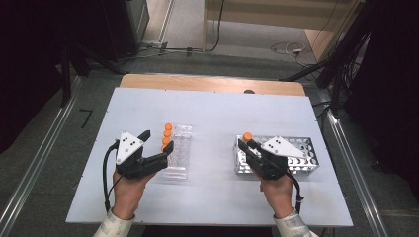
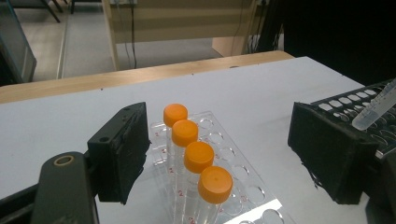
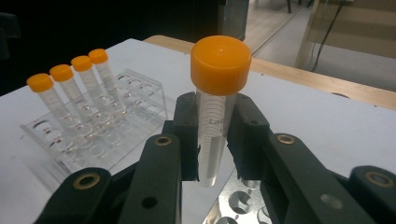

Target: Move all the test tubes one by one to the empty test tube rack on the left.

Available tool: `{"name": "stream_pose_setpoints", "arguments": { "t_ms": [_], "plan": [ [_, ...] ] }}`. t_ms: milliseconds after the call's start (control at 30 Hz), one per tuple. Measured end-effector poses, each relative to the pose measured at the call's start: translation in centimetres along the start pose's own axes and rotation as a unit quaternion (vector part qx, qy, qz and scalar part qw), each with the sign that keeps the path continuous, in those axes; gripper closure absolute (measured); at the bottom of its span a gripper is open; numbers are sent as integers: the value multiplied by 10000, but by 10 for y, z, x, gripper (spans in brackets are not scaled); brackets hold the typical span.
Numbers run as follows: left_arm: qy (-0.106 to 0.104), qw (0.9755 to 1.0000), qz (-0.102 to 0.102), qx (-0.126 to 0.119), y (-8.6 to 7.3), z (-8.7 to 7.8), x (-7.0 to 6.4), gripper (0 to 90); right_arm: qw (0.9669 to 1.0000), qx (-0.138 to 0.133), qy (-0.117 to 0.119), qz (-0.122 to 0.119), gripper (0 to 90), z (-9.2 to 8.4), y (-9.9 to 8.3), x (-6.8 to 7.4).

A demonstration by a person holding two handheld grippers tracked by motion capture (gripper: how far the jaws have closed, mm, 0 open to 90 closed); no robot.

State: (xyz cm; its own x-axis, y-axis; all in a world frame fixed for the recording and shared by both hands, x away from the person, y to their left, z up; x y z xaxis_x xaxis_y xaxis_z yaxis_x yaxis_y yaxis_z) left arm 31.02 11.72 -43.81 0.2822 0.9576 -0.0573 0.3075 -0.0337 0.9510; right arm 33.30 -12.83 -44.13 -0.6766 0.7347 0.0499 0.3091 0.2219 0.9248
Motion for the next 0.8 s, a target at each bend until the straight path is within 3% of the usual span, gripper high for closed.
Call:
{"name": "stream_pose_setpoints", "arguments": {
  "t_ms": [367, 800],
  "plan": [
    [-117, 9999, 63, 2, 0, -1, -9, 210, 9995, 70, 286, -134, 720, 6, -3, 22],
    [-478, 9986, 205, 38, -1, -5, -35, 214, 9969, 318, 656, -310, 720, 23, -19, 54]
  ]
}}
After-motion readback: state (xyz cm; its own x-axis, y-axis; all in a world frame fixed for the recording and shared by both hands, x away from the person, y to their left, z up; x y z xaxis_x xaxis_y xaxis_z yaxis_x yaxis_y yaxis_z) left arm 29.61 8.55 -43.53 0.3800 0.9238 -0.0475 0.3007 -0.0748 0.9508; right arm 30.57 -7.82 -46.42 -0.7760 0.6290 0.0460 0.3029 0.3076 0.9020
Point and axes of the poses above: each handheld gripper's, and its own axes: z roughly forward along the jaws, y roughly out of its top, x roughly to its left, the point moved 10 cm from there along z, roughly forward along the jaws, and after that the axes turned 6 degrees about y, right-handed, at the moved point
